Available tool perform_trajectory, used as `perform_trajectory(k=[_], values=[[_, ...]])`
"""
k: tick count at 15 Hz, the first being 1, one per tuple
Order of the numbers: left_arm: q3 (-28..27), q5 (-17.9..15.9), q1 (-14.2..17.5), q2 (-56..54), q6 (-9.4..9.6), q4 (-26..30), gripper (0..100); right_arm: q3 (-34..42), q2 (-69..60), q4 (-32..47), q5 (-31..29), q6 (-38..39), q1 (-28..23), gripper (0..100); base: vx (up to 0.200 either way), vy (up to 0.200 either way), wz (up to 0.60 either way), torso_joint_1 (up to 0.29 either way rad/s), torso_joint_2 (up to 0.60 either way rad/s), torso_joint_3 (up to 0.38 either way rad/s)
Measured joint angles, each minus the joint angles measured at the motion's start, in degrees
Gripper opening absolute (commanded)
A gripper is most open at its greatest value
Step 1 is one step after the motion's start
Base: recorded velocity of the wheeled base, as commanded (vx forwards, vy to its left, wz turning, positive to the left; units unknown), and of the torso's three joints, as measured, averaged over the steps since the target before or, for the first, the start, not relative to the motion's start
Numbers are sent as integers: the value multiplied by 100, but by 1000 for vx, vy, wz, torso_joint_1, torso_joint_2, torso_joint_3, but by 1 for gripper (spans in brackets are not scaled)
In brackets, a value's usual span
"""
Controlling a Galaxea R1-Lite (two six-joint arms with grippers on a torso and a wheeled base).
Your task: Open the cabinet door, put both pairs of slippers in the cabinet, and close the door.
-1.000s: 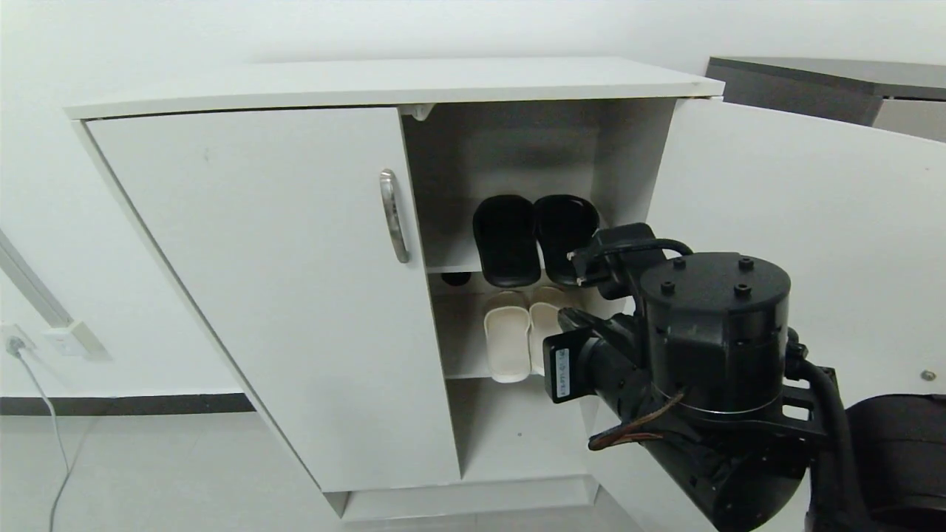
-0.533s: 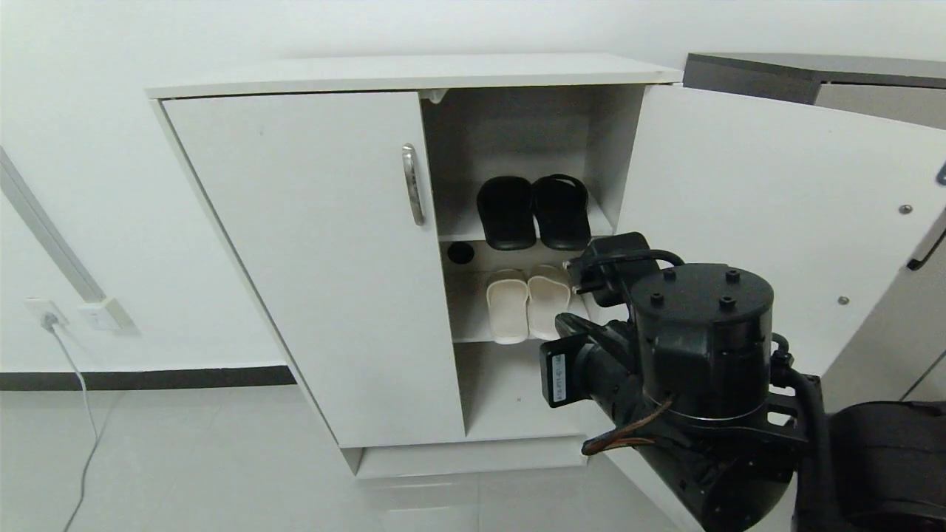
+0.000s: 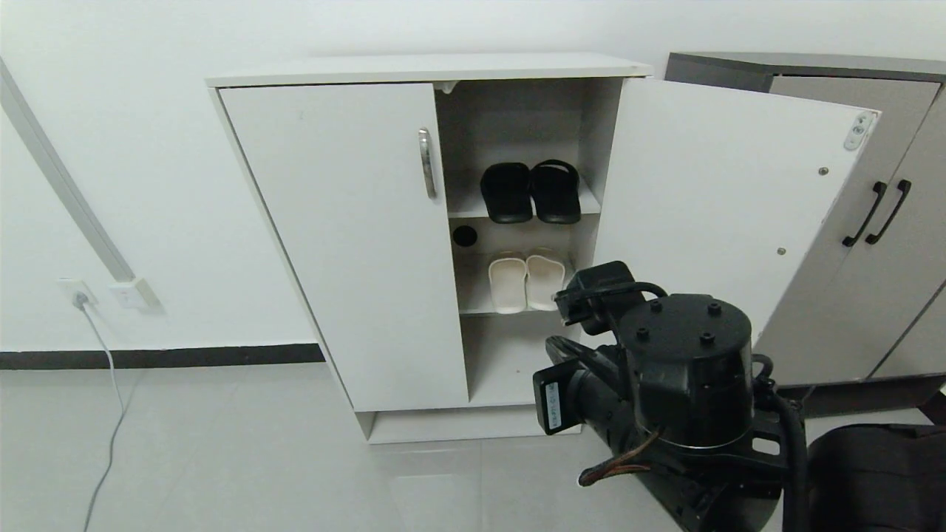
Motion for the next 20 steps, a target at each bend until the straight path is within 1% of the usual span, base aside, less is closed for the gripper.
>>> perform_trajectory(k=[17, 20], values=[[2, -2, 0, 0, -9, 5, 0, 134, 157, 4, 4, -55, -82, 0, 0, 0, 0, 0, 0, 0], [-2, -2, 0, 0, -9, -7, 0, 127, 173, -5, 0, -55, -79, 0, 0, 0, 0, 1, -159, -253]])
